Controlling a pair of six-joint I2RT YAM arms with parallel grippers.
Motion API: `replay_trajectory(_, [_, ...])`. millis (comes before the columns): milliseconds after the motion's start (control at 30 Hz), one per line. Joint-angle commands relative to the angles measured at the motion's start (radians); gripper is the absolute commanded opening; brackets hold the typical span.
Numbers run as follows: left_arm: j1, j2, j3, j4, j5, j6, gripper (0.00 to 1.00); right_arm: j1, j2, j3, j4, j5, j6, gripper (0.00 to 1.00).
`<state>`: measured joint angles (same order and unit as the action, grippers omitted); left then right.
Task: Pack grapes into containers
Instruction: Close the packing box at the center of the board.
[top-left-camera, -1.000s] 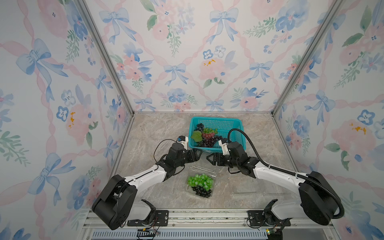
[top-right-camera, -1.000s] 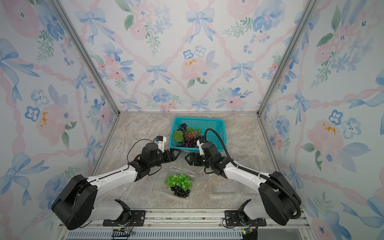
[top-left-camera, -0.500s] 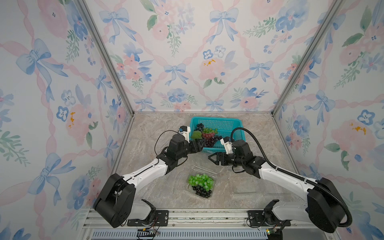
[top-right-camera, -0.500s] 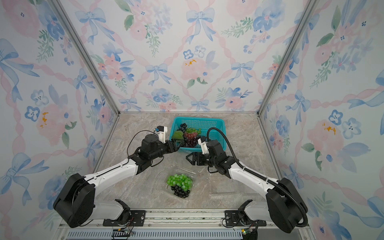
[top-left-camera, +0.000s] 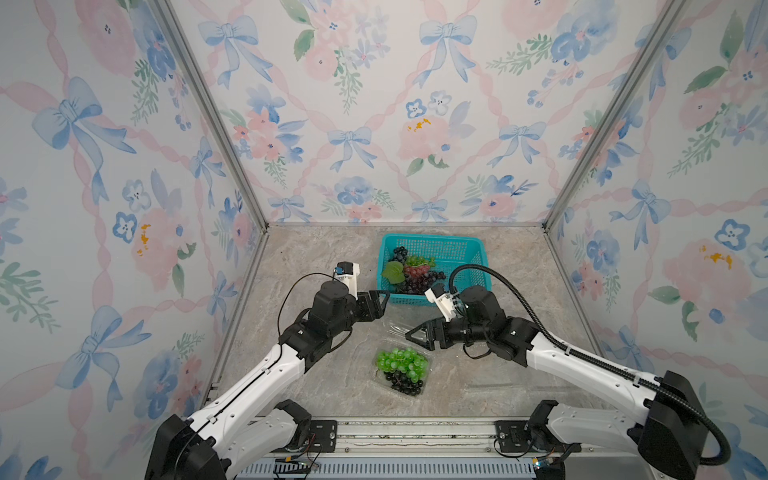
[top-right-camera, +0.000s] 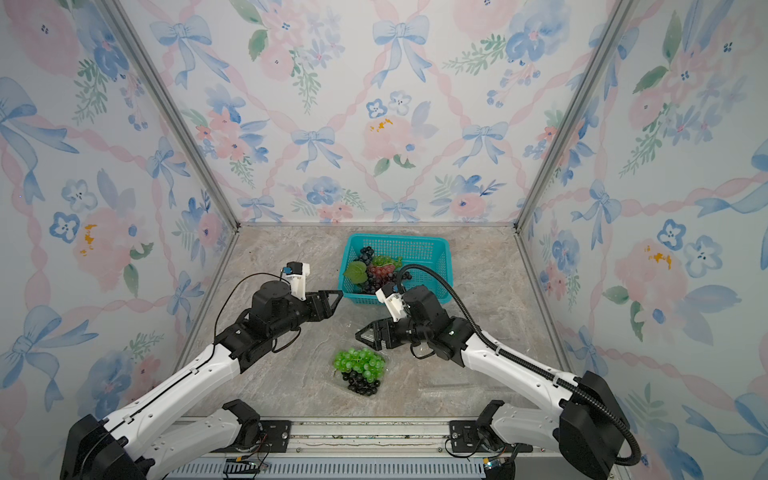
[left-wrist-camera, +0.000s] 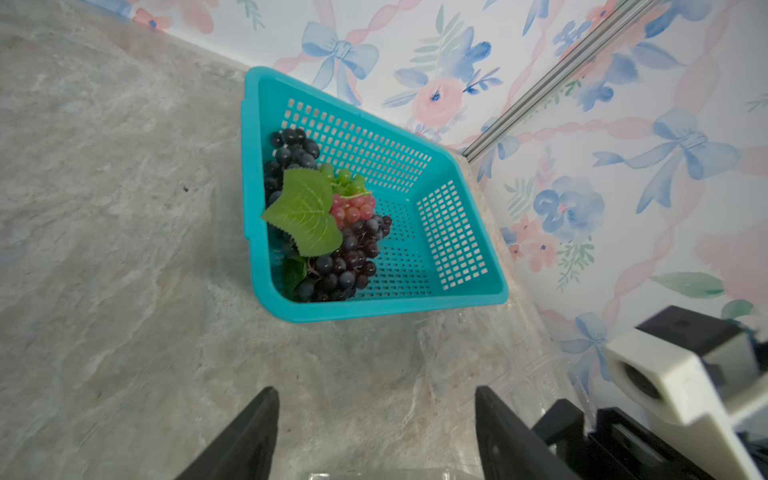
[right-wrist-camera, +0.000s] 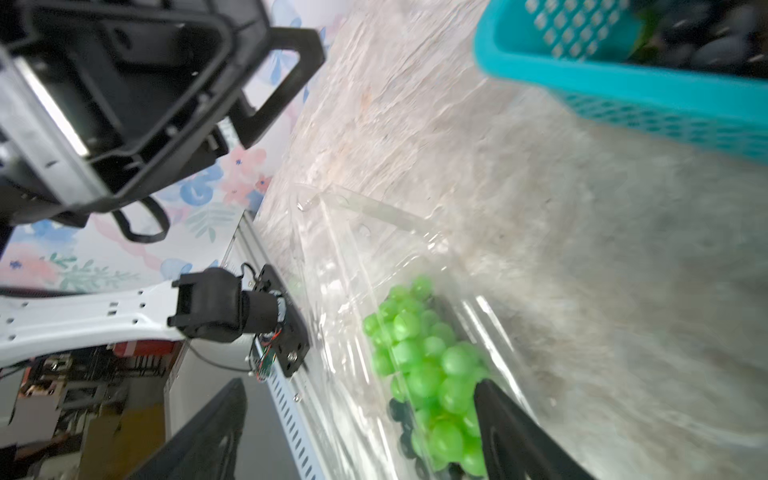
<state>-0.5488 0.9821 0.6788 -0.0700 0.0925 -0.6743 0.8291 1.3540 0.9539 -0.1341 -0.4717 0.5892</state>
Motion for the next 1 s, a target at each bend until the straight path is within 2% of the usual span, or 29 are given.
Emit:
replay_trajectory(0, [0.006, -0.021, -0.02, -0.129, -0.032, 0.034, 0.75, 0.062, 0.022, 0.027, -0.052, 0.0, -0.003, 0.85])
replay_trajectory(233, [0.006, -0.083, -0.063, -0.254, -0.028, 0.024, 0.72, 0.171, 0.048, 0.01, -0.065, 0.113, 0.013, 0.81])
replay_trajectory(433, [0.0, -0.174, -0.2, -0.28, 0.068, -0.062, 0.68, 0.281, 0.121, 0.06, -0.175, 0.323, -0.033, 0.77])
replay_trajectory(700, [-0.018, -0.225, -0.275, -0.299, 0.147, -0.169, 0.65, 0.351, 0.213, 0.108, -0.279, 0.515, -0.029, 0.72])
replay_trajectory(967, [-0.061, -0.291, -0.351, -0.31, 0.208, -0.271, 0.62, 0.374, 0.271, 0.122, -0.311, 0.56, 0.005, 0.71])
